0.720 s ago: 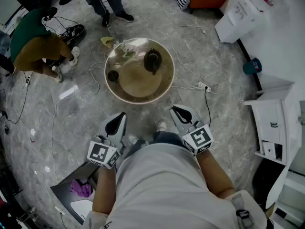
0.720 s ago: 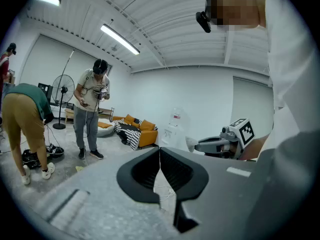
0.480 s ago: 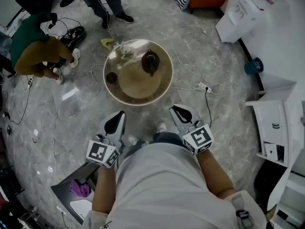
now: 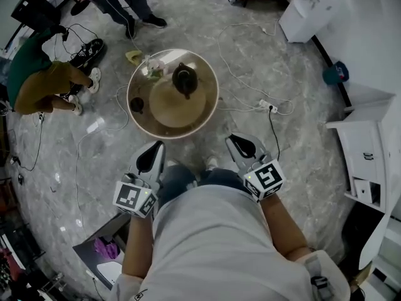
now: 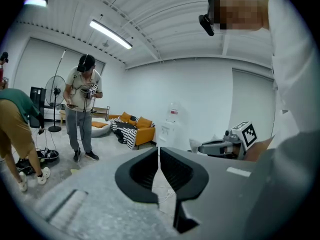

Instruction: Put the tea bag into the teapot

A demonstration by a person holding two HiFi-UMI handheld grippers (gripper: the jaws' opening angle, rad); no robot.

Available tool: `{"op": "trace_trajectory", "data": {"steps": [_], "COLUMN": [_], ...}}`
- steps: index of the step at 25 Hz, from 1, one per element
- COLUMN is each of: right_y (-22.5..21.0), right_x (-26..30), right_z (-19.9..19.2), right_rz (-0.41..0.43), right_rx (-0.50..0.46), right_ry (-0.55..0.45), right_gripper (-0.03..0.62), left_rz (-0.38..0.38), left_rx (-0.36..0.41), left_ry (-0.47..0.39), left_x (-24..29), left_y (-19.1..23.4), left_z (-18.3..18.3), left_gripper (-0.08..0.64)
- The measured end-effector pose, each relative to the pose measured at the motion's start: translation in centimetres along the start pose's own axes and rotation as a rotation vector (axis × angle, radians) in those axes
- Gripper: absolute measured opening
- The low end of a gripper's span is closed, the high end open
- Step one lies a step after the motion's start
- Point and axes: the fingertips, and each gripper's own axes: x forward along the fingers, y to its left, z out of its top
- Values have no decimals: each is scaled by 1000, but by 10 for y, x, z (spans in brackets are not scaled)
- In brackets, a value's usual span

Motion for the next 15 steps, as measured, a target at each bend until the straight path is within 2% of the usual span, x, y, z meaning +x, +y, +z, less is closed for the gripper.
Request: {"op": "trace_trajectory", "data": {"steps": [5,15], "right_y": [-20,-38], "right_x": [10,82], "right_z": [1,15], "right_rz": [-22,-73], "right_rx": [17,20], "right_ry": [7,85], "right_gripper": [3,3], "left_rz": [-36,-112], "left_rx": [-17,-58], "left_ry": [15,21], "left_x": [27,72], "left_y": [12,87], "left_z": [-4,7], "left_gripper": [11,11]}}
